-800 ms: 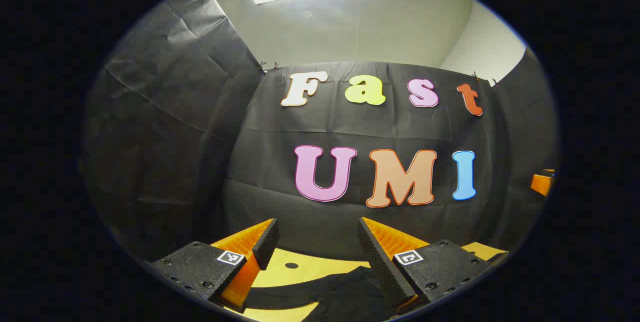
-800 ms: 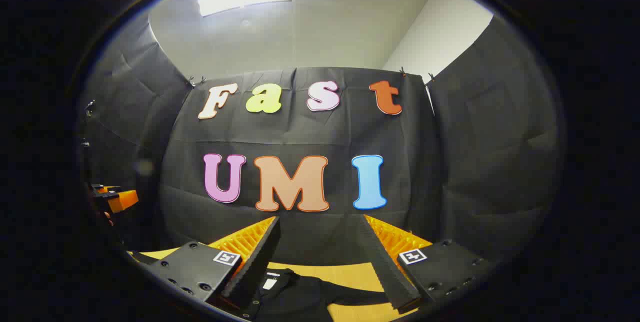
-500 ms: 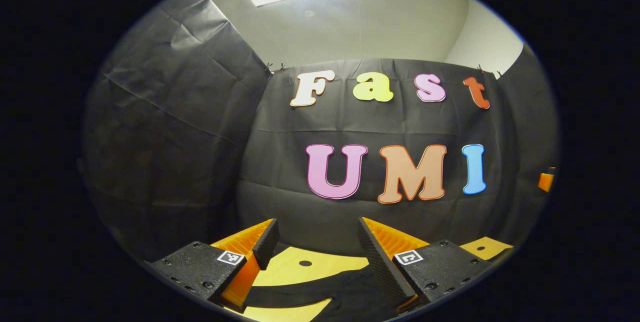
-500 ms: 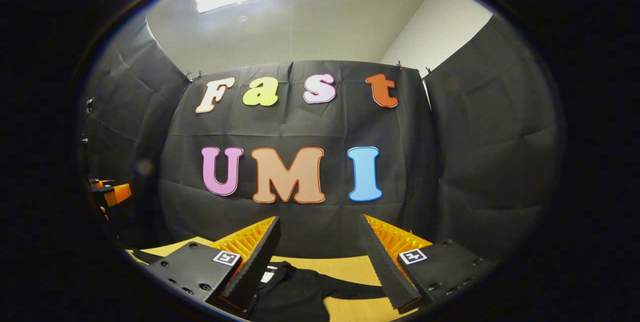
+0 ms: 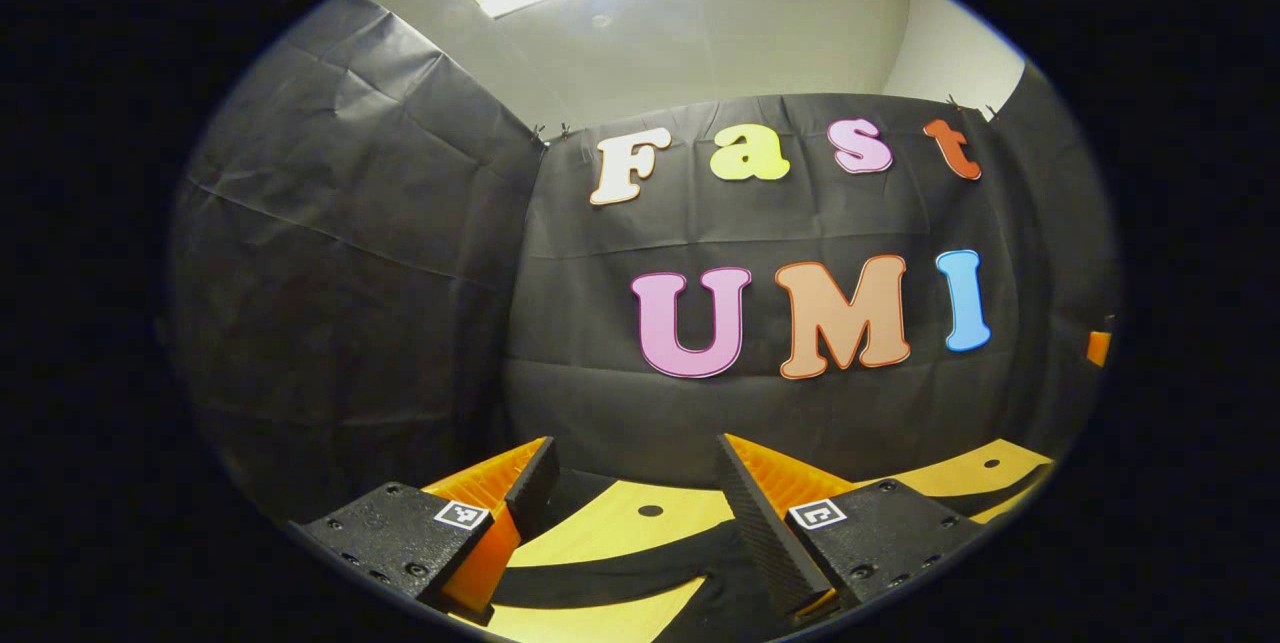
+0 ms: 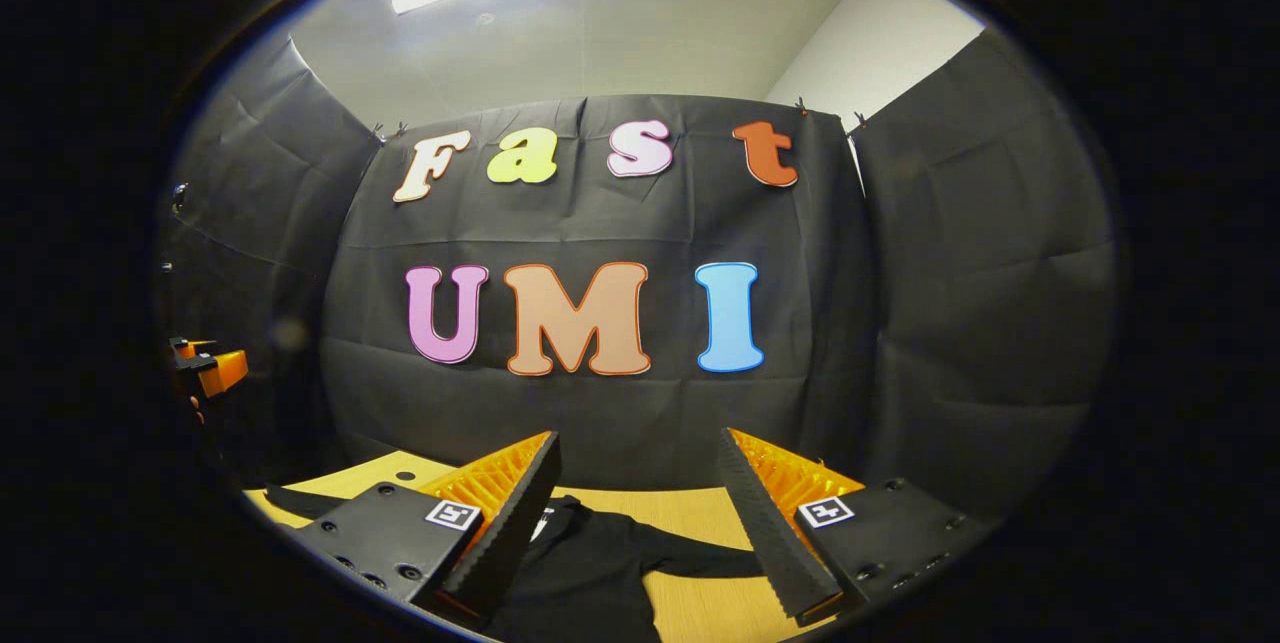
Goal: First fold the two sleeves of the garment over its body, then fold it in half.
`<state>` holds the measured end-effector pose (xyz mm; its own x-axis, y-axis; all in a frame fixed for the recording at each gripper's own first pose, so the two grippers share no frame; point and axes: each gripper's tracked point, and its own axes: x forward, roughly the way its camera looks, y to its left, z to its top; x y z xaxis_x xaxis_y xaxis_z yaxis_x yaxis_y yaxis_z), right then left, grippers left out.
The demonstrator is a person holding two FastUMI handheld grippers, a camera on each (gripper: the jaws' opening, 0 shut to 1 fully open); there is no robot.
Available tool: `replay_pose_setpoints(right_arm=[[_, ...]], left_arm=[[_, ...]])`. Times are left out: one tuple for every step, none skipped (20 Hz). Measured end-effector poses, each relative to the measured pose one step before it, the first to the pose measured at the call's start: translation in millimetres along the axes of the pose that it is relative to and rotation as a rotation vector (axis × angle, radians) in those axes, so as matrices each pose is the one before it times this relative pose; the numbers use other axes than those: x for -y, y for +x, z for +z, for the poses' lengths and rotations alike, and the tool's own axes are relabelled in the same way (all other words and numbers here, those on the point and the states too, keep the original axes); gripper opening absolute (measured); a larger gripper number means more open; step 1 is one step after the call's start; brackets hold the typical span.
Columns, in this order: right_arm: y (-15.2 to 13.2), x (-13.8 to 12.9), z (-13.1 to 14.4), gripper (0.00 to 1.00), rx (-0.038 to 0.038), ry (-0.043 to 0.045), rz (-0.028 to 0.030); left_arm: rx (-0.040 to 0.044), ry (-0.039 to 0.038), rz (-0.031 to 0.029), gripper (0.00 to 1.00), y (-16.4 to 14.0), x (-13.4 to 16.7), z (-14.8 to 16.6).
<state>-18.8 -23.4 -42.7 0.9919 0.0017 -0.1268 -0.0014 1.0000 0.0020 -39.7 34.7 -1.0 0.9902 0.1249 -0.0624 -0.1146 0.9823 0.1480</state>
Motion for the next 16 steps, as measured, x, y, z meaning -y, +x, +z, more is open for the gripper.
replay_pose_setpoints(right_arm=[[0.22,2.12,-0.67,0.99,-0.00171,0.00102,-0.00309],[0.30,2.42,0.42,0.99,0.00043,0.00311,-0.00235],[0.31,1.22,1.05,0.99,-0.00062,0.00457,-0.00079],[1.66,0.94,0.66,0.99,-0.00333,0.00575,-0.00040],[-0.35,1.20,-0.68,0.99,-0.00129,0.00446,0.00139],[1.39,0.52,0.74,0.99,-0.00129,0.00312,0.00027],[0.51,1.18,-0.55,0.99,-0.00003,0.00092,-0.00141],[1.09,1.15,0.18,0.99,0.00081,-0.00063,-0.00128],[-0.54,-0.03,-0.04,0.99,0.00043,-0.00107,0.00014],[0.98,-0.09,-0.52,0.99,-0.00022,-0.00140,0.00198],[1.23,0.11,-0.36,0.99,-0.00084,-0.00230,0.00092],[2.29,-0.01,-0.60,0.99,-0.00229,-0.00347,-0.00035],[1.75,0.90,-0.89,0.99,-0.00216,-0.00161,-0.00174],[1.79,0.22,-1.03,0.99,-0.00289,0.00106,-0.00107],[0.66,-0.73,-2.81,0.99,-0.00523,0.00354,0.00242],[1.80,-0.77,-3.01,0.99,-0.00737,0.00454,0.00328]], left_arm=[[0.00354,-0.00146,0.00315,0.92,-0.36,-0.58,1.95],[-0.00051,0.00165,0.00354,0.92,0.61,-0.15,0.20],[-0.00306,0.00399,0.00375,0.92,-0.89,-1.09,-2.62],[-0.00174,0.00363,0.00525,0.92,0.39,-1.48,-0.29],[0.00017,0.00049,0.00273,0.93,-0.83,-1.10,0.28],[0.00155,-0.00135,0.00250,0.92,0.31,0.07,1.91],[0.00113,-0.00170,0.00273,0.92,-0.67,-0.67,-0.08],[0.00060,-0.00155,0.00040,0.92,0.03,-0.36,0.24],[-0.00078,-0.00141,0.00154,0.92,-0.36,0.87,-0.67],[-0.00220,-0.00180,0.00124,0.92,0.06,0.25,-0.40],[-0.00211,-0.00146,0.00117,0.92,0.12,-0.59,-1.41],[-0.00136,0.00447,0.00003,0.92,-0.01,-2.13,-0.46],[0.00066,0.01256,0.00710,0.92,0.36,-3.84,0.19],[-0.00058,0.01749,0.01098,0.92,0.40,-5.92,-0.58],[-0.00047,0.01617,0.01125,0.94,-1.45,-6.24,-0.61],[-0.00175,0.01325,0.01128,0.94,0.20,-4.59,-0.44]])
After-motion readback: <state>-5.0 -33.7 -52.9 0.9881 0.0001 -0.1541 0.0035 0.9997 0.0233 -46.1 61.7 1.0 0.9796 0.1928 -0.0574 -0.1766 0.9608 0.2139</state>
